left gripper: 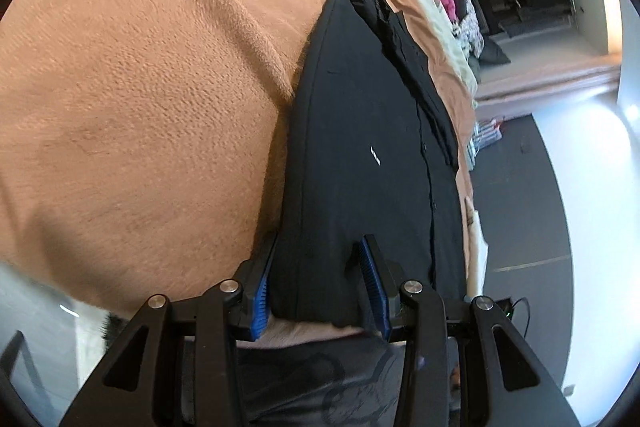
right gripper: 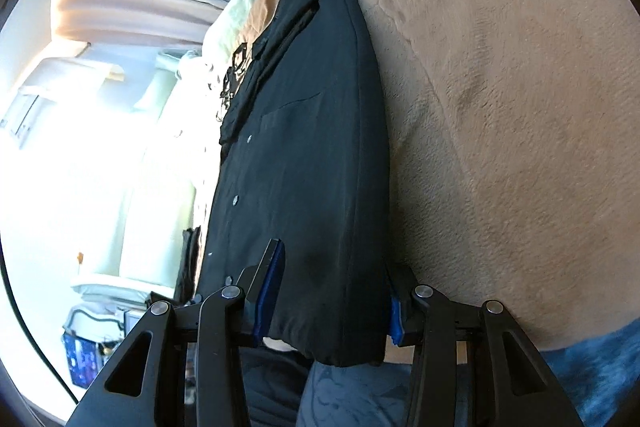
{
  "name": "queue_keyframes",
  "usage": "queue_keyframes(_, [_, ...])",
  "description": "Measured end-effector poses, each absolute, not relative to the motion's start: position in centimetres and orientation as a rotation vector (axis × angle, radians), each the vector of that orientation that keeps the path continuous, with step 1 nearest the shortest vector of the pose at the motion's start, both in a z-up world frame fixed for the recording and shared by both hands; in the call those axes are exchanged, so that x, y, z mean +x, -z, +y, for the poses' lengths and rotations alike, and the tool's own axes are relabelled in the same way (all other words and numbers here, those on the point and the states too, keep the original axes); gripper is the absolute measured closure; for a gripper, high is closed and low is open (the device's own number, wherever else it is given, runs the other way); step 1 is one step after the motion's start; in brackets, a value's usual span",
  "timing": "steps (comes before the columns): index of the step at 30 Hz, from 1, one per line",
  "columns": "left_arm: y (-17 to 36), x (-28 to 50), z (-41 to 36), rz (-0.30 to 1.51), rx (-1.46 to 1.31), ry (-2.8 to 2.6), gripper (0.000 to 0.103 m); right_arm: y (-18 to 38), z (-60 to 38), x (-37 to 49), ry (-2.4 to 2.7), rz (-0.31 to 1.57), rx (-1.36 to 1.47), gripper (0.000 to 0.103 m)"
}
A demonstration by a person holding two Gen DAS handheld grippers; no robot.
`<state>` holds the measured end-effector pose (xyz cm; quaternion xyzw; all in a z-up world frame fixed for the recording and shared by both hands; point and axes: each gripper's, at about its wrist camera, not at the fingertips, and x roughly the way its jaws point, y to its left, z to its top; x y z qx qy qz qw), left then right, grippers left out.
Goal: Fold large clothes
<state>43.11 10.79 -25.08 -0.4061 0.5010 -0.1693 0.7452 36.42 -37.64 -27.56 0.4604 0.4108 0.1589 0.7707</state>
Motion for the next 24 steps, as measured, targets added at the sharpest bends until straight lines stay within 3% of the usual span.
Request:
queue_keyframes(4, [25.4,43.5,10.1,1.078,-0.965,0.341,0.062,27.7,-37.4,36.5,-0.327,0.883,1.002,0.059])
queue_keyframes(8, [25.6,43.1,9.7,1.045,-1.024,0.340,0.062,27.6,-37.4,36.2,-0.274,0.878,0.993,0.068])
queue_keyframes(11, [25.8,43.0,9.5,1.046,-1.000,0.336,0.087,27.7,-37.3,35.9,-0.263,0.874,1.002,0.091])
queue_keyframes(15, [24.7,42.2,9.9,0.979,-1.056,0.372,0.093,26.4,-37.0,35.5,-0.241,0.840,0.972,0.096])
queue_keyframes(24, [19.4,40.3,10.2,0.855,-1.148,0.408,0.095,19.9,-35.7,34.2,-0.304,0.713,0.945,0.098])
